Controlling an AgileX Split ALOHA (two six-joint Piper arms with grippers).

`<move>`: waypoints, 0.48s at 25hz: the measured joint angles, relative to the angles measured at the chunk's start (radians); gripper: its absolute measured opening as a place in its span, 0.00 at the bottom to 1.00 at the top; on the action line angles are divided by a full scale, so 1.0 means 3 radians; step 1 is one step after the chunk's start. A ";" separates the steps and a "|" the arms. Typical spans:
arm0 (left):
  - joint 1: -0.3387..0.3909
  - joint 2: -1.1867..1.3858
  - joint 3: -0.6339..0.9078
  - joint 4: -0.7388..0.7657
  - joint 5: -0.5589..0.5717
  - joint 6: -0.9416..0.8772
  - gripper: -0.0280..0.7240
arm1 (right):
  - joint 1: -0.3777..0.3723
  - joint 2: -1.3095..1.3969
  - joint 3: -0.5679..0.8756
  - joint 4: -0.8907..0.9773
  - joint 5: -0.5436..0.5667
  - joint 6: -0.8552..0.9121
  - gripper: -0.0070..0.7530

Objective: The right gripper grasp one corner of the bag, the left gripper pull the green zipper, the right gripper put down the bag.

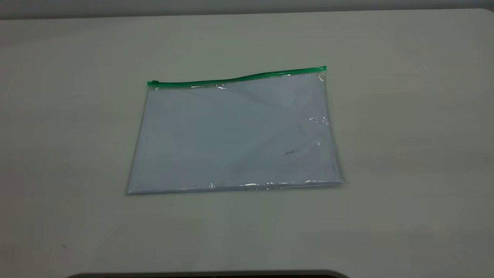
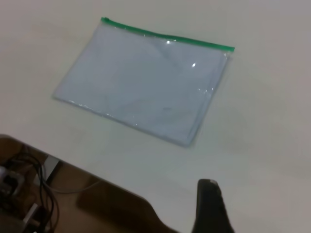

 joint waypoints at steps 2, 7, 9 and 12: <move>0.0000 -0.0106 0.0148 0.0000 0.0000 0.0000 0.79 | 0.0000 -0.0150 0.0105 0.0000 0.0000 0.0000 0.73; 0.0000 -0.0237 0.0371 0.0000 -0.0018 -0.0053 0.79 | 0.0000 -0.0458 0.0197 -0.0025 0.0007 -0.0004 0.73; 0.0000 -0.0249 0.0442 0.0000 -0.0026 -0.0059 0.79 | 0.0000 -0.0591 0.0201 -0.0087 0.0017 -0.0004 0.73; 0.0000 -0.0249 0.0541 0.0000 -0.0082 -0.0060 0.79 | 0.0000 -0.0757 0.0201 -0.0225 0.0022 0.0005 0.73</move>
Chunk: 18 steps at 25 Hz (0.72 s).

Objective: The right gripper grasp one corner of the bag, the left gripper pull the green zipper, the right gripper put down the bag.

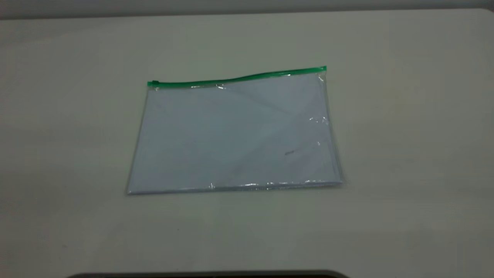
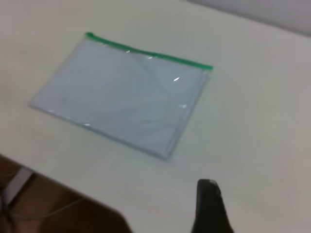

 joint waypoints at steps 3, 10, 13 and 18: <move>0.0000 0.0000 0.0032 0.0000 -0.0021 -0.0003 0.79 | 0.0000 -0.0119 0.0003 -0.0234 0.0000 0.0084 0.73; 0.0000 0.0000 0.0036 0.0000 -0.0036 -0.0007 0.79 | 0.0000 -0.0291 0.0302 -0.0640 -0.0024 0.0377 0.73; 0.0000 0.0000 0.0036 0.0000 -0.0043 -0.0014 0.79 | 0.0000 -0.0303 0.0323 -0.0671 -0.0038 0.0395 0.73; 0.0000 0.0000 0.0036 0.0000 -0.0043 -0.0014 0.79 | 0.0000 -0.0303 0.0323 -0.0690 -0.0053 0.0418 0.73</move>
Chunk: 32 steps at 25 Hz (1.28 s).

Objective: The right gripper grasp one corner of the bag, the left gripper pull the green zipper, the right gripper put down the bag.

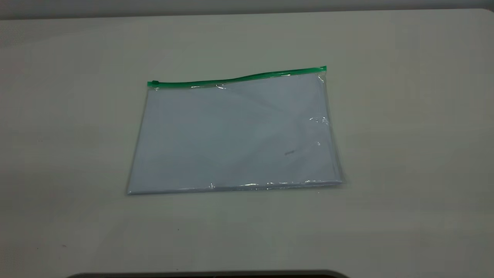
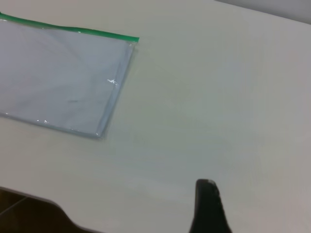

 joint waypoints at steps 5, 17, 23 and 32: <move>0.0000 0.0000 0.0000 0.0000 0.0000 0.0000 0.79 | 0.0000 0.0000 0.0000 -0.0006 -0.0011 0.0003 0.73; 0.0003 -0.0383 0.0000 0.0007 -0.0004 0.0018 0.79 | 0.0000 0.0000 0.0000 -0.0008 -0.0017 0.0003 0.71; 0.0003 -0.0818 0.0000 0.0003 0.0011 0.0112 0.79 | 0.0000 0.0000 0.0000 -0.0008 -0.0017 0.0003 0.71; 0.0003 -0.0858 0.0000 0.0003 0.0024 0.0136 0.79 | 0.0000 0.0000 0.0000 -0.0008 -0.0021 0.0003 0.71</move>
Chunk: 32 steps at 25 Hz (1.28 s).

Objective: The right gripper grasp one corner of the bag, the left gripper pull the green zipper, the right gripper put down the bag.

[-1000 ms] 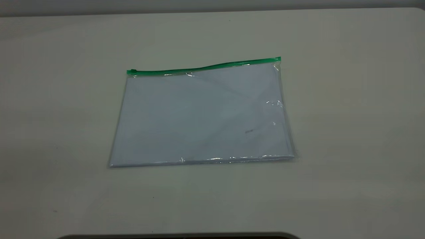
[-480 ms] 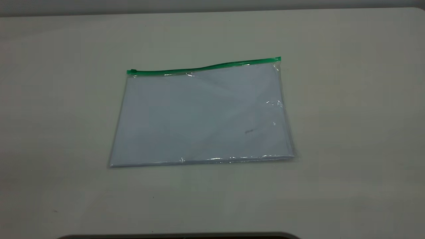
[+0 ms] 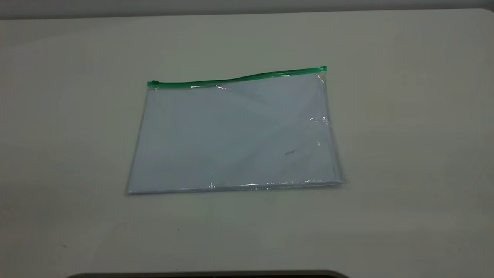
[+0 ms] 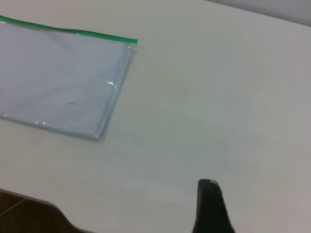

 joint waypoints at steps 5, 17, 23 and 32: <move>0.0000 0.0000 0.0000 0.0000 0.0000 0.0000 0.79 | 0.0000 0.0000 0.0000 0.0000 0.0000 0.0000 0.71; 0.0000 0.0000 0.0000 0.0000 0.0000 -0.0001 0.79 | 0.0000 0.0000 0.0000 0.0000 -0.0003 0.0000 0.71; 0.0000 0.0000 0.0000 0.0000 0.0000 0.0002 0.79 | 0.0000 0.0000 0.0000 -0.0003 -0.0003 0.0000 0.71; 0.0000 0.0000 0.0000 0.0000 0.0000 0.0002 0.79 | 0.0000 0.0000 0.0007 -0.0345 -0.0017 0.0559 0.71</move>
